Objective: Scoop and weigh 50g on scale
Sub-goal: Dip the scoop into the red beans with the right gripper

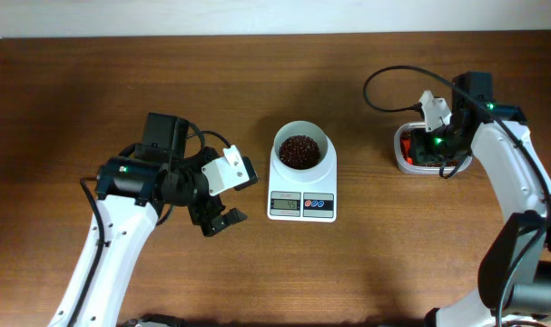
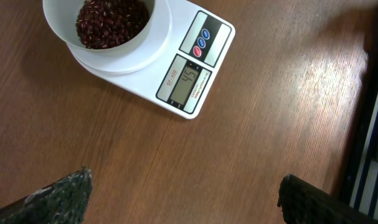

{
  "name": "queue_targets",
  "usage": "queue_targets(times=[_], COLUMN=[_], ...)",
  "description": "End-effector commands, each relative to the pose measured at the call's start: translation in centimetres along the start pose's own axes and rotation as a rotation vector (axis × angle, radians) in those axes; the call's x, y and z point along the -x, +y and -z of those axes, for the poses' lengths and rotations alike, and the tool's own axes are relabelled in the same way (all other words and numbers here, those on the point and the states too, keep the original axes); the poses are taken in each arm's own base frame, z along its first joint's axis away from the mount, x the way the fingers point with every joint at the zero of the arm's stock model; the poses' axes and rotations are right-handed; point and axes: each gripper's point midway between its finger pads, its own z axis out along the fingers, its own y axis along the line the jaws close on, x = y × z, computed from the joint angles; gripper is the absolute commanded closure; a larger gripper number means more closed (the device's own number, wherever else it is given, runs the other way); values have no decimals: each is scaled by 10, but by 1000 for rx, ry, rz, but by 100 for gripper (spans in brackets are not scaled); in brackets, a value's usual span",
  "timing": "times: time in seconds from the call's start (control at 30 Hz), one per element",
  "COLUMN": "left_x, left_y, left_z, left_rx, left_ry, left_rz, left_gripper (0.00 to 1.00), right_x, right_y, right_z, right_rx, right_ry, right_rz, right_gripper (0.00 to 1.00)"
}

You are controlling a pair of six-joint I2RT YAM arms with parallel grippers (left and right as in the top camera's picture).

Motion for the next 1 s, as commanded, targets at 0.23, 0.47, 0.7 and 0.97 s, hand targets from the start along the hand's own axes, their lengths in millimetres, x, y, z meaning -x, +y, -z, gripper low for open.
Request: queue_targets(times=[0.23,0.47,0.7,0.97], left_x=[3,3,3,3], left_y=[-3,-3,-3,-3], left_z=[-1,-1,-1,-1], left_rx=[-12,-12,-12,-12], left_ry=[-15,-15,-15,-15], left_rz=[-19,-19,-19,-19], left_gripper=[1,1,1,1], right_x=[3,-2,-9,-9], right_y=[-21,-43,-51,-66], right_z=[16,32,43,59], right_rx=[262,327,387,448], right_ry=[-110,-162,-190,-264], right_rz=[-194,-288,-312,-378], right_gripper=[96,96,96,96])
